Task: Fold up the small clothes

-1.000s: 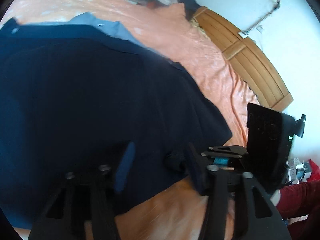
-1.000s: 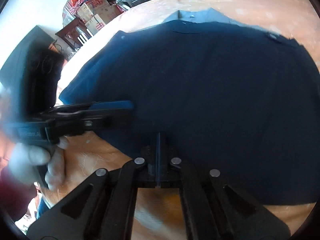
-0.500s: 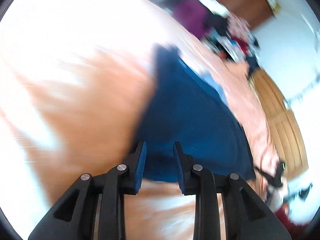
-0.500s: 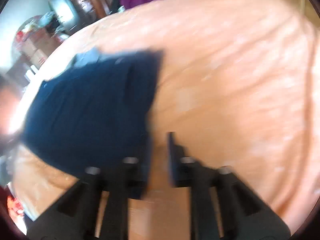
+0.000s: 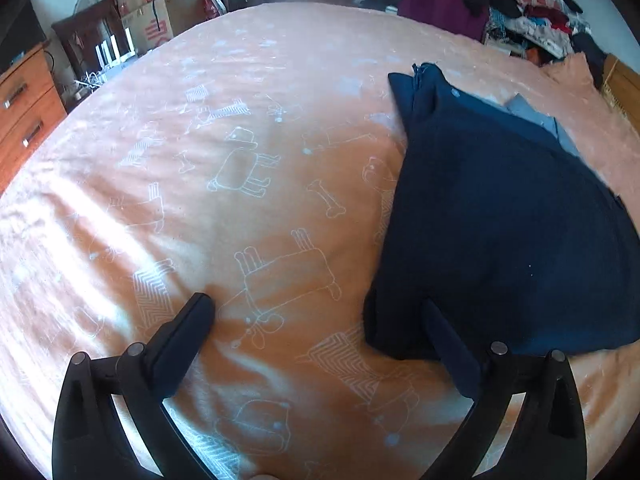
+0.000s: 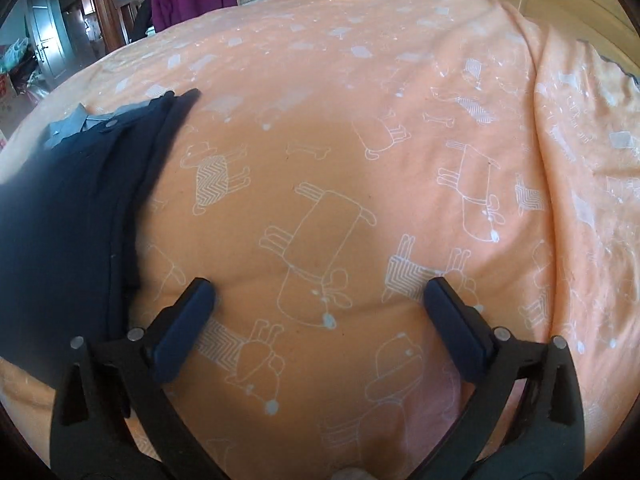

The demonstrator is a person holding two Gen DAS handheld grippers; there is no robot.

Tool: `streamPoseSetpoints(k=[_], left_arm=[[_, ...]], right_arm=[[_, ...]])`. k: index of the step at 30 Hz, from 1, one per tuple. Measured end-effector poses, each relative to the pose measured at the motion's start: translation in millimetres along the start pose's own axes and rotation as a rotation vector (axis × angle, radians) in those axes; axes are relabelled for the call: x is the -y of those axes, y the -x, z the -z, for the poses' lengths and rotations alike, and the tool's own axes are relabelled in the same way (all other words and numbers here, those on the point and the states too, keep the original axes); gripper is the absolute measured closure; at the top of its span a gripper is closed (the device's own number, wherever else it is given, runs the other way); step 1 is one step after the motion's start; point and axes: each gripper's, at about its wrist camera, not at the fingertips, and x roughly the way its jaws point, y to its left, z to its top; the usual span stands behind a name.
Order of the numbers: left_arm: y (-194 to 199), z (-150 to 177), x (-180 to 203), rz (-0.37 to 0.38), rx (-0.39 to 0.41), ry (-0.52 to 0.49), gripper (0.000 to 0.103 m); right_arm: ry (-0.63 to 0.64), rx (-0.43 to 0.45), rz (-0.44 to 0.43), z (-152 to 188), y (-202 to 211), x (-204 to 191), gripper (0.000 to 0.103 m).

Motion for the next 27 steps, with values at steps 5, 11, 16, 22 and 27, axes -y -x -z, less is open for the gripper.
streamPoseSetpoints(k=[5,11,16,22,27], left_arm=[[-0.6,-2.1,-4.9,0.022,0.041,0.03,0.0],[3.4,-1.3,-8.9,0.022,0.074,0.043,0.0],[3.0,-1.7,-7.3,0.006,0.082,0.039,0.0],[1.6,-3.1,-6.0,-0.001,0.08,0.035,0.0],[2.1,-3.0,-6.1,-0.002,0.081,0.034,0.0]], right_arm=[[-0.008,0.009,-0.014,1.5,-0.8,2.7,0.0],[-0.023,0.011,-0.038,0.2,-5.6,5.3,0.0],[-0.027,0.012,-0.046,0.3,-5.9,6.5,0.0],[-0.027,0.008,-0.044,-1.1,-7.5,5.5,0.0],[-0.029,0.012,-0.05,-1.1,-7.9,6.4,0.0]])
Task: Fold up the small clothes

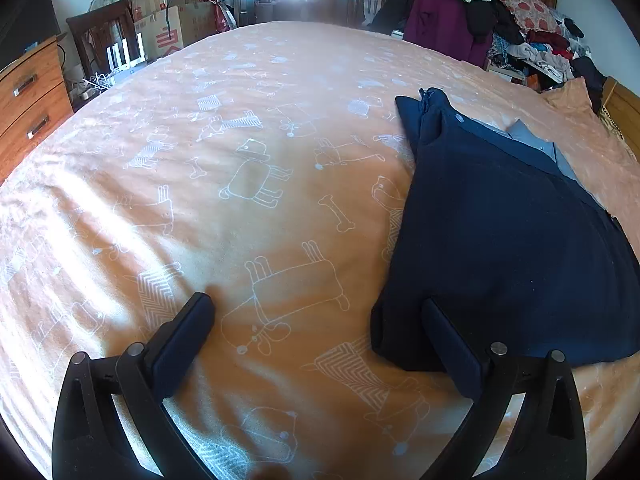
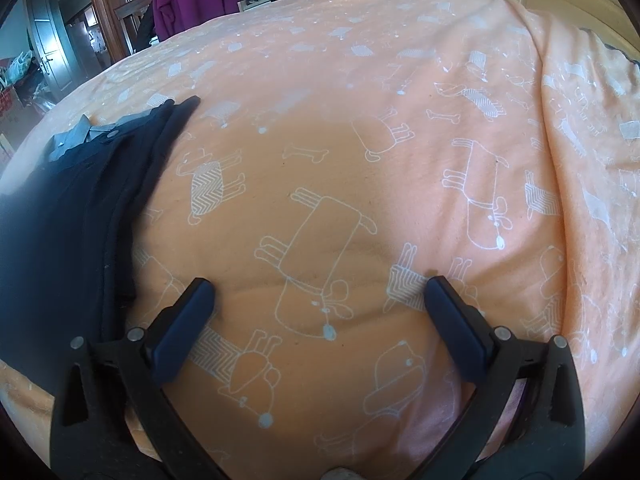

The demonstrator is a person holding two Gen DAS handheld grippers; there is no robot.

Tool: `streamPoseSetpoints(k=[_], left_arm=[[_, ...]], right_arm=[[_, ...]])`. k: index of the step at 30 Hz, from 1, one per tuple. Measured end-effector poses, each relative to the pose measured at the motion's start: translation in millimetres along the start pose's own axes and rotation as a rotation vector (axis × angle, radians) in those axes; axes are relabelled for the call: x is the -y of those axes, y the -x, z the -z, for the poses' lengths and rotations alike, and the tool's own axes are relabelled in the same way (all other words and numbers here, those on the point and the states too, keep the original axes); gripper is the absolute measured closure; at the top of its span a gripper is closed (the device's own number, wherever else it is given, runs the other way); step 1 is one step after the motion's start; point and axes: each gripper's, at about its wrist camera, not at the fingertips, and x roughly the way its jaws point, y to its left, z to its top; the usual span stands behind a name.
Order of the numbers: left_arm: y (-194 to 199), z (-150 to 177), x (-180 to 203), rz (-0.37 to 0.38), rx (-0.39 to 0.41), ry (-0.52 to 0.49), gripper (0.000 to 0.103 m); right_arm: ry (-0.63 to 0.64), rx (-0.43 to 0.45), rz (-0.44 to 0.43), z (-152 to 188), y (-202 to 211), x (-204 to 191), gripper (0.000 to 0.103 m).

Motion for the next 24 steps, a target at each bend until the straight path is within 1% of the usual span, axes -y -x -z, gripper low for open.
streamPoseSetpoints(k=[16,18,21,24], left_arm=[[0.0,-0.4,-0.6,0.001,0.01,0.006,0.0],[-1.7,-1.3,-0.4,-0.003,0.0,0.006,0.0],[-0.7,-1.0,0.1,-0.013,0.009,0.005,0.0],[0.2,-1.0,-2.2,-0.008,0.014,0.014,0.0]], right_arm=[[0.0,0.003,0.0,0.0,0.3,0.7,0.0],[-0.005,0.006,-0.01,0.2,1.3,1.9,0.0],[0.005,0.0,0.007,1.2,1.7,1.2,0.0],[0.006,-0.001,0.005,0.9,2.0,3.1,0.0]])
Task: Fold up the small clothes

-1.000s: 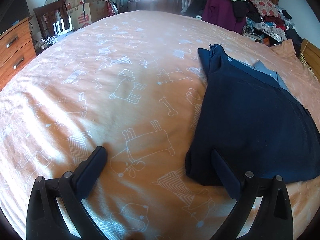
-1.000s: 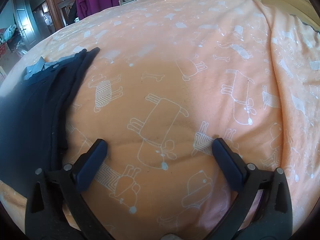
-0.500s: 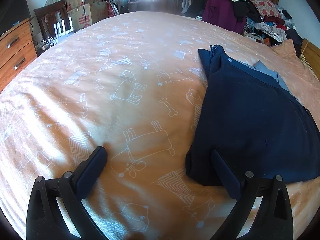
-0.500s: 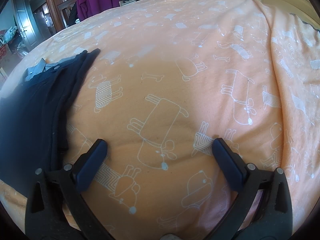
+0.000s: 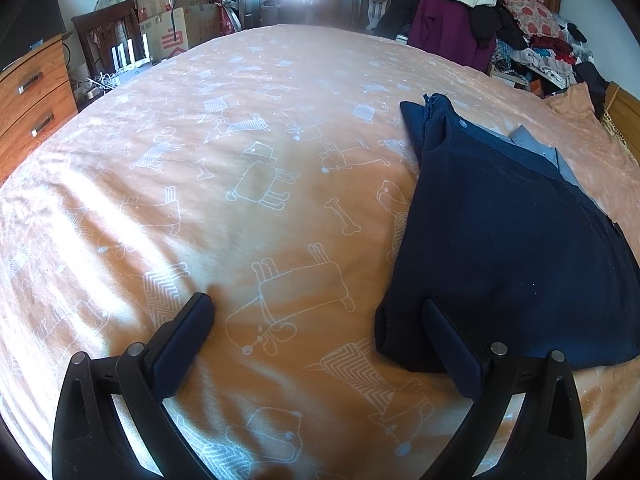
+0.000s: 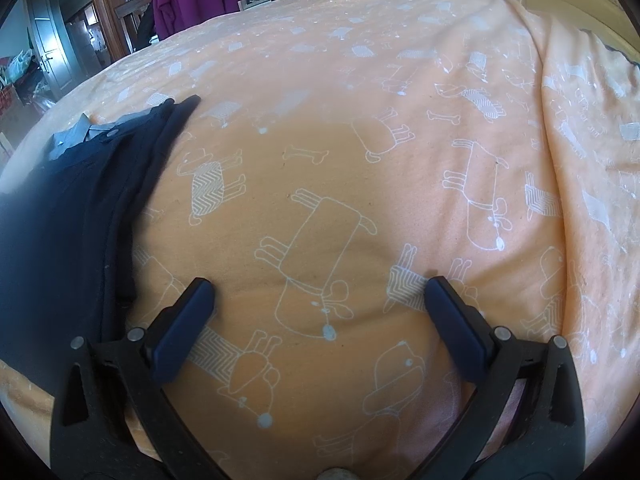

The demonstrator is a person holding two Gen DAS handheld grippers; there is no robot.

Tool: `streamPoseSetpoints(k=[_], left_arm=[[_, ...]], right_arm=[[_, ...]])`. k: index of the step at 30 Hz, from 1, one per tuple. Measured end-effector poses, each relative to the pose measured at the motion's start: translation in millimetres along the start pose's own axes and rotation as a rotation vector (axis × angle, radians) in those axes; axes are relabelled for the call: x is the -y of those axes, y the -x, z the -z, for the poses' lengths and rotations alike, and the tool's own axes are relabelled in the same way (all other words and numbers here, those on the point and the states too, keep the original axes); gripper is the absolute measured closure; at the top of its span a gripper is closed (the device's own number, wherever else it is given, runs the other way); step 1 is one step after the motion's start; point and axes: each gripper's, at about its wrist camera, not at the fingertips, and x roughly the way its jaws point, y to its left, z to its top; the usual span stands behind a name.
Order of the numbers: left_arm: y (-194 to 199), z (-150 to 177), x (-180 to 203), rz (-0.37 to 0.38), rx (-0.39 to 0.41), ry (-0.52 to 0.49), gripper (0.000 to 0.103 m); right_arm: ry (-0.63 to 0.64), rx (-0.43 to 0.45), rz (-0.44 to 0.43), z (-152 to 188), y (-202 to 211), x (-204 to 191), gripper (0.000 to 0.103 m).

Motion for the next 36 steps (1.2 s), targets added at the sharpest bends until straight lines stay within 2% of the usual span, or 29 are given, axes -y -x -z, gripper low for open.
streamPoseSetpoints(k=[36], left_arm=[[-1.6,0.2,0.8,-0.001,-0.005,0.004,0.0]], right_arm=[[0.002,0.001,-0.008,-3.6,-1.0,-0.8,0.0]])
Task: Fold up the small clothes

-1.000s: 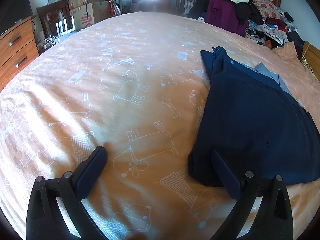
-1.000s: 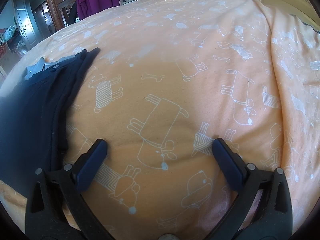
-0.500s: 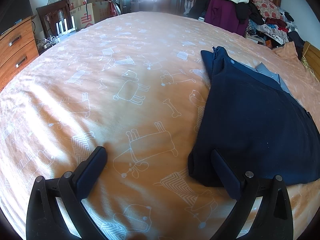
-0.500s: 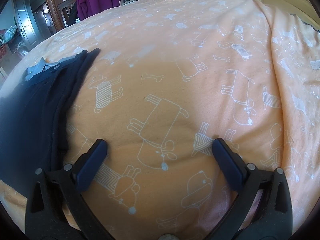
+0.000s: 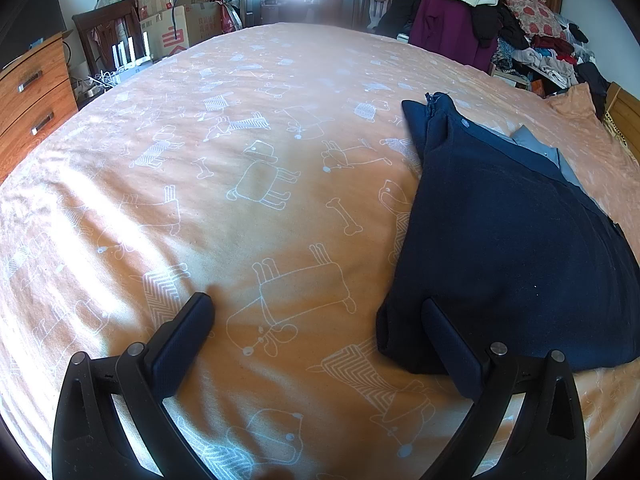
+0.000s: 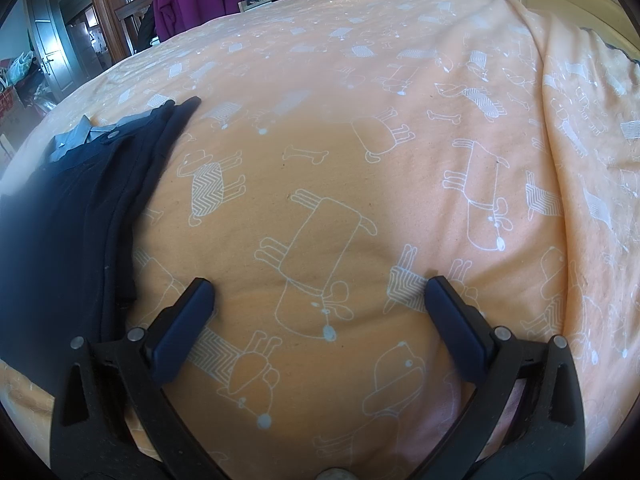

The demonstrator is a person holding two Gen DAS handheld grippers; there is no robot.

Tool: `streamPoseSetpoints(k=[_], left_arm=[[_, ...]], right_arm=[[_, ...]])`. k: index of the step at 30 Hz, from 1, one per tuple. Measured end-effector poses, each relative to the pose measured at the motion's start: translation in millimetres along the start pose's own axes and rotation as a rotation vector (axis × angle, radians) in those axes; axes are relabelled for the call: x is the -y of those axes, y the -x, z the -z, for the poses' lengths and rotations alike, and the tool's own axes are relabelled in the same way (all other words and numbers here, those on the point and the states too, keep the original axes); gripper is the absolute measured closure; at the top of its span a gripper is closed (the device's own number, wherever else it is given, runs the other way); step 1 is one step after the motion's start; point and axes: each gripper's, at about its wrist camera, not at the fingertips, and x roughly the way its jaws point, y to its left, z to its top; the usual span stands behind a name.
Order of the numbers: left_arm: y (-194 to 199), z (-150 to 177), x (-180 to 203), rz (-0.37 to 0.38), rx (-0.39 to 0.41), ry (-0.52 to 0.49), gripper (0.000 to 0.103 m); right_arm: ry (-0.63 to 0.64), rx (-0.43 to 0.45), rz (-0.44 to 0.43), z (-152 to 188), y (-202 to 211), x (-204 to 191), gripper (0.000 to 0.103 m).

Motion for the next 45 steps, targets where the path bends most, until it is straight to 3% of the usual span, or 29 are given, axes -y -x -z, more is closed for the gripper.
streamPoseSetpoints(k=[12,20,21,25,28,31,32,33,35,39,45], left_arm=[[0,0,0,0.001,-0.003,0.001,0.0],[10,2,2,0.015,-0.081,0.007,0.0],[17,4,4,0.029,-0.093,0.02,0.001],[52,23,16,0.202,-0.077,0.069,0.001],[66,41,17,0.372,-0.087,0.195,0.002],[63,49,15,0.519,-0.096,0.328,0.009],[58,47,15,0.557,-0.1,0.366,0.018],[54,43,16,0.577,-0.106,0.388,0.027],[41,35,18,0.604,-0.127,0.437,0.03],[19,24,25,0.616,-0.159,0.502,0.031],[4,15,23,0.591,-0.125,0.589,0.031]], right_arm=[[0.0,0.0,0.0,0,0,0,0.0],[-0.001,-0.001,-0.002,0,-1,-1,0.0],[-0.001,-0.001,-0.002,0,-1,-1,0.0],[0.0,-0.001,-0.001,0,-1,-3,0.0],[0.001,-0.003,0.0,-1,-3,-3,0.0],[0.001,-0.003,0.0,-1,-3,-4,0.0],[0.001,-0.003,0.0,-1,-3,-3,0.0],[0.001,-0.003,0.0,-1,-3,-3,0.0],[0.001,-0.003,0.0,-1,-3,-3,0.0],[0.001,-0.003,0.0,-1,-3,-3,0.0],[0.002,-0.005,-0.002,-2,-5,-3,0.0]])
